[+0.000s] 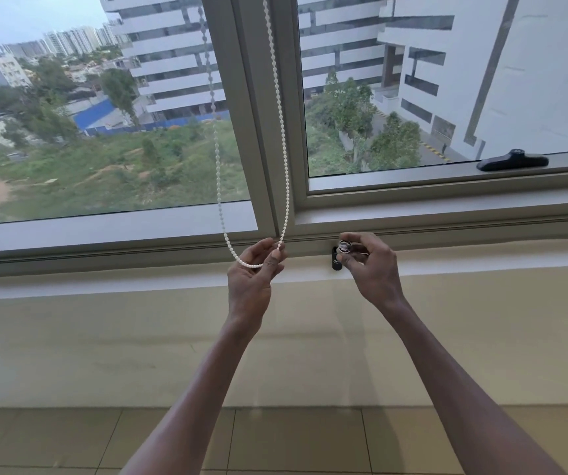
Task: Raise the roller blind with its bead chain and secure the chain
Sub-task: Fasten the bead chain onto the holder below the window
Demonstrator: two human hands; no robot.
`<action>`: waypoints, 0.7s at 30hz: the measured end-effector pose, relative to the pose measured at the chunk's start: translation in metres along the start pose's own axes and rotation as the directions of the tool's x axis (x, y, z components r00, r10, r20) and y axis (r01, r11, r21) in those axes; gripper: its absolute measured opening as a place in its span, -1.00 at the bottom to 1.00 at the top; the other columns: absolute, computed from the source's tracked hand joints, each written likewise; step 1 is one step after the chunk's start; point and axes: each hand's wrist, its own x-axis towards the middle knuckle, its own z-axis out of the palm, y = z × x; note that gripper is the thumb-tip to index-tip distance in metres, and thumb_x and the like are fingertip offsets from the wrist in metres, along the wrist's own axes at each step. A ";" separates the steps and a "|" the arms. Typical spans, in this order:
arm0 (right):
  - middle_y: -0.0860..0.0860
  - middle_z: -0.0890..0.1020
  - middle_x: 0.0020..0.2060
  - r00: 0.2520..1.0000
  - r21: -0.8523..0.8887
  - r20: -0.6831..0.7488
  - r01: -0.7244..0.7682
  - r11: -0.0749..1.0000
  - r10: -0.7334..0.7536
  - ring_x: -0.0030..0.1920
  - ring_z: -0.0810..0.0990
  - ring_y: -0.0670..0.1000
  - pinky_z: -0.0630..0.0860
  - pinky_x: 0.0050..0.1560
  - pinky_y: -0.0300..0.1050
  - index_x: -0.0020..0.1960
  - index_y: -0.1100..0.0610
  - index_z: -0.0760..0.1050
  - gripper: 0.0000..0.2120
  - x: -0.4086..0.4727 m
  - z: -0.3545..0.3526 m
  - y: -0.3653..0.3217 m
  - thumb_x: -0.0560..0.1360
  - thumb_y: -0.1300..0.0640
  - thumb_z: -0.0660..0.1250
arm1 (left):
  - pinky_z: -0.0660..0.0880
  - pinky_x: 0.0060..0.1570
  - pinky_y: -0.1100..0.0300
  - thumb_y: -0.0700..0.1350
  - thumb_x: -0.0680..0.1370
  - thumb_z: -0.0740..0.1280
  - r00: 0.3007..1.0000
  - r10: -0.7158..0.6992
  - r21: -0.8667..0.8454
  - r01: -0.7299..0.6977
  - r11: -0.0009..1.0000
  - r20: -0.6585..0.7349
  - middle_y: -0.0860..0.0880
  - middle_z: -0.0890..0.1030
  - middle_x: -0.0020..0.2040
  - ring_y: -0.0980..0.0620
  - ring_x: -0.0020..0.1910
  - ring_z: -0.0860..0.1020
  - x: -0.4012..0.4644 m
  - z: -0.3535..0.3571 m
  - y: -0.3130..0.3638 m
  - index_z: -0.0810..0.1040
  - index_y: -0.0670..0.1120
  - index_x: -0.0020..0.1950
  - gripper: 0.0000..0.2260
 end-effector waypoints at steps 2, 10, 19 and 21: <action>0.08 0.67 -0.02 1.000 0.036 0.009 0.010 0.999 -0.010 -0.13 0.67 -0.06 0.62 -0.07 -0.19 0.11 0.10 0.60 -0.71 -0.004 0.005 -0.010 0.43 0.33 0.46 | 0.55 0.05 0.13 -0.15 0.48 0.47 1.000 -0.002 -0.021 0.002 1.000 -0.004 -0.17 0.69 0.06 -0.10 0.10 0.64 -0.002 -0.002 0.001 0.60 -0.11 0.16 -0.74; -0.02 0.70 -0.14 0.999 0.187 0.047 -0.026 0.982 0.018 -0.14 0.69 -0.07 0.60 -0.05 -0.21 0.05 0.12 0.59 -0.73 -0.018 0.024 -0.039 0.39 0.28 0.52 | 0.57 0.02 0.21 -0.32 0.59 0.30 1.000 0.010 -0.083 -0.008 0.997 0.021 -0.12 0.71 0.06 -0.09 0.14 0.65 -0.010 -0.013 0.000 0.54 -0.18 0.19 -0.80; 0.02 0.70 -0.12 0.992 0.243 0.123 -0.034 0.970 0.005 -0.16 0.68 -0.02 0.65 -0.03 -0.02 0.08 0.15 0.59 -0.74 -0.028 0.033 -0.056 0.41 0.25 0.51 | 0.59 -0.05 0.24 -0.28 0.58 0.33 0.999 -0.032 -0.059 0.030 0.998 -0.029 -0.22 0.70 -0.03 -0.08 0.03 0.69 -0.018 -0.016 0.002 0.54 -0.23 0.13 -0.86; 0.09 0.68 -0.10 0.991 0.277 0.136 -0.038 0.960 0.000 -0.17 0.68 -0.05 0.65 0.01 -0.01 0.11 0.16 0.60 -0.74 -0.029 0.033 -0.058 0.43 0.28 0.49 | 0.59 -0.04 0.23 -0.28 0.59 0.32 0.999 -0.031 -0.040 0.030 0.999 -0.026 -0.25 0.69 -0.01 -0.08 0.02 0.69 -0.018 -0.016 0.001 0.54 -0.23 0.14 -0.86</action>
